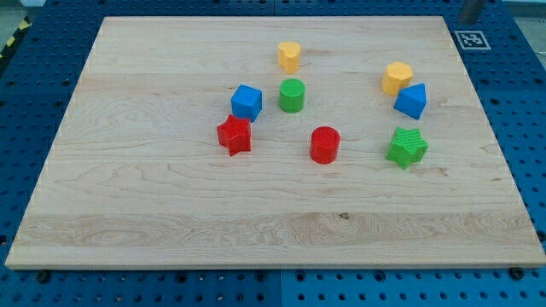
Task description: Move your towards the center right of the board
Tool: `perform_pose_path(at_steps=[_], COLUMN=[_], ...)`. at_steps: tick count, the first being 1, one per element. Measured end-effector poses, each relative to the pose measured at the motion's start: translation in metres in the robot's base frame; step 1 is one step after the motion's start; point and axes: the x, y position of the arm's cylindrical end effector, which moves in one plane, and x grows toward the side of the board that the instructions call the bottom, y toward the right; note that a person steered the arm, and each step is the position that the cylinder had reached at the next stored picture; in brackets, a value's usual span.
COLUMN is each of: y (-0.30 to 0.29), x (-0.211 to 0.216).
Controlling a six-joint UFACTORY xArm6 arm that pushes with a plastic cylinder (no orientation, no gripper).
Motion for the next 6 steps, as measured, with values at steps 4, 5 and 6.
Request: perform_pose_path(at_steps=[4,5,6], y=[0.003,0.003,0.003], x=[0.052,0.123,0.168])
